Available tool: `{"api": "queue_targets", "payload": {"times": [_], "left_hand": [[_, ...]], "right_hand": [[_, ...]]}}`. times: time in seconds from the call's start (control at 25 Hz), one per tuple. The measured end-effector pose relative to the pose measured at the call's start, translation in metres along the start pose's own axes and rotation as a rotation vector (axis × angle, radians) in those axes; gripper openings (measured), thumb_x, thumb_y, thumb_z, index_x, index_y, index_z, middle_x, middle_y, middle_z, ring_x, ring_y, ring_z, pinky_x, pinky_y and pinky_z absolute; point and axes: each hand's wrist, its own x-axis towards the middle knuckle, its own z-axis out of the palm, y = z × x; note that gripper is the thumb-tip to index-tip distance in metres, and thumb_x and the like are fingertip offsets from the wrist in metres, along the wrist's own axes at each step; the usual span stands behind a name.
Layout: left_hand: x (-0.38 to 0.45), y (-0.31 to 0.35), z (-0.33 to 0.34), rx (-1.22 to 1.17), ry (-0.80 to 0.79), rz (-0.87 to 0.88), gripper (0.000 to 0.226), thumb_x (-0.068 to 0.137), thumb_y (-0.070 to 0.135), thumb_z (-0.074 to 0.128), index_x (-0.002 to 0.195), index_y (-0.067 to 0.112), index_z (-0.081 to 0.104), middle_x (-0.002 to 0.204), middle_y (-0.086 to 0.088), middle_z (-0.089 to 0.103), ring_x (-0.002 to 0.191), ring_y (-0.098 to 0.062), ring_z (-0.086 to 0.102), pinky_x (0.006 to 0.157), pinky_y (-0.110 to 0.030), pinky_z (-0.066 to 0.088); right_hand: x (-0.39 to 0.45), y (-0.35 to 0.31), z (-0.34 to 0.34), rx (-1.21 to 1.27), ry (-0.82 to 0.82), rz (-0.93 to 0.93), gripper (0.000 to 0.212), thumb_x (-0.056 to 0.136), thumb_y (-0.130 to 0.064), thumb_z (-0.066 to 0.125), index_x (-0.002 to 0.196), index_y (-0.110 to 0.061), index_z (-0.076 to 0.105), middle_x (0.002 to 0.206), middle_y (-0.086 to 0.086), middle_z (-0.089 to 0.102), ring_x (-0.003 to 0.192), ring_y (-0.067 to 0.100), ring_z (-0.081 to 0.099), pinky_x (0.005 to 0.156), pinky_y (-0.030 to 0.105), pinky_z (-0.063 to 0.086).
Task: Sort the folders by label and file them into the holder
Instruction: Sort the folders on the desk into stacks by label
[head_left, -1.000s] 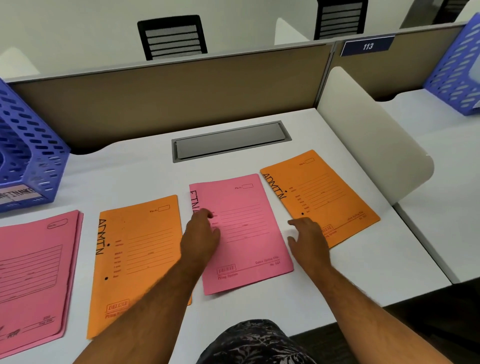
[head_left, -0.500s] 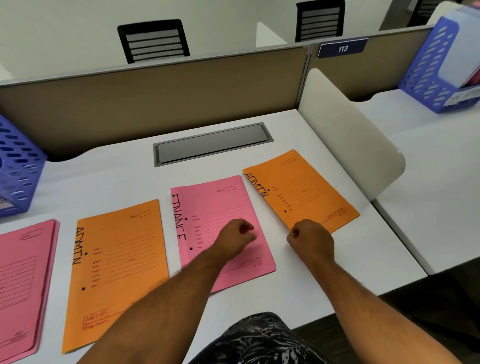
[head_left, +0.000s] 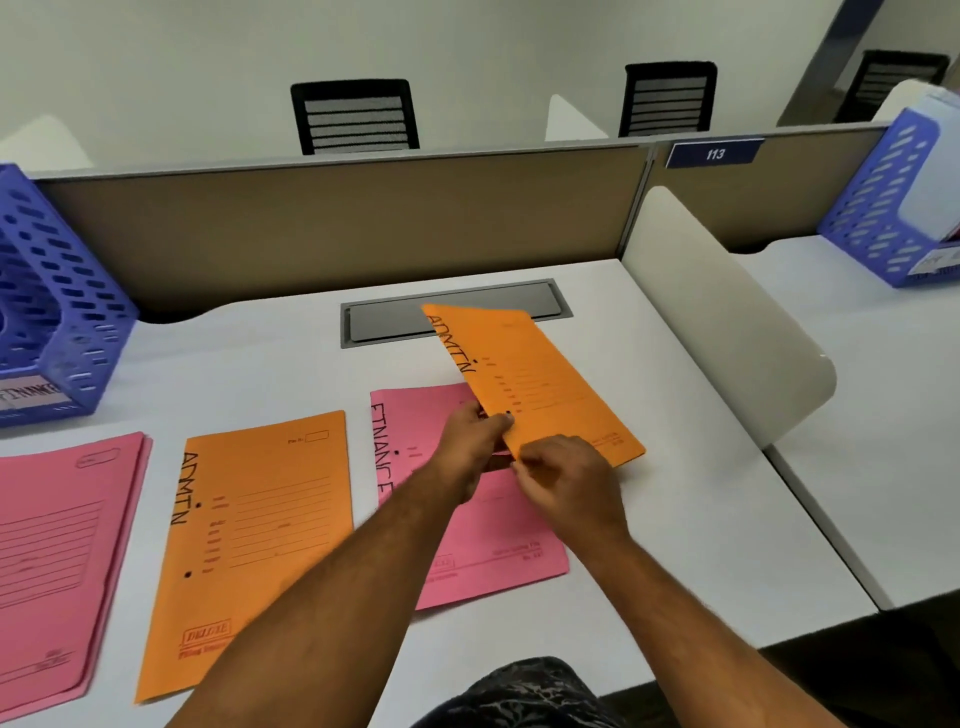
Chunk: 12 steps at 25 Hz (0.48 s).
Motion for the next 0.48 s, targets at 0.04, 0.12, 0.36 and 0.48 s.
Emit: {"api": "queue_targets", "payload": {"times": [0.04,0.12,0.36,0.48], "left_hand": [[-0.003,0.003,-0.011,0.022,0.038,0.028,0.020,0.105,0.007,0.056,0.119,0.015,0.068,0.113,-0.011,0.078,0.090,-0.027,0.078,0.062,-0.034,0.064],[-0.013,0.008,-0.038,0.036,0.093,0.098,0.023,0.105,0.007,0.055,0.118,0.021,0.068,0.114,-0.006,0.079,0.096,-0.025,0.078,0.063,-0.033,0.064],[-0.063,0.017,-0.168,0.064,0.209,0.151,0.030,0.108,0.013,0.060,0.134,0.027,0.065,0.120,0.006,0.079,0.103,-0.019,0.078,0.072,-0.035,0.063],[-0.090,0.013,-0.240,0.096,0.256,0.096,0.031,0.109,0.013,0.059,0.136,0.026,0.065,0.121,0.003,0.080,0.108,-0.023,0.077,0.074,-0.035,0.062]], "right_hand": [[0.000,-0.004,0.005,0.065,-0.024,0.057,0.015,0.089,-0.028,0.082,0.100,-0.019,0.079,0.099,-0.008,0.075,0.091,0.013,0.066,0.079,0.036,0.057],[0.004,-0.009,0.015,0.134,0.008,0.193,0.023,0.089,-0.033,0.083,0.108,-0.021,0.077,0.110,-0.007,0.073,0.103,0.015,0.065,0.088,0.038,0.057],[0.024,-0.026,0.052,0.190,-0.042,0.428,0.054,0.090,-0.026,0.082,0.138,-0.020,0.060,0.142,0.003,0.057,0.128,0.025,0.055,0.106,0.044,0.050],[0.031,-0.056,0.082,0.345,-0.218,0.467,0.053,0.091,-0.014,0.079,0.140,-0.023,0.061,0.134,0.000,0.064,0.113,0.021,0.065,0.091,0.039,0.057]]}}
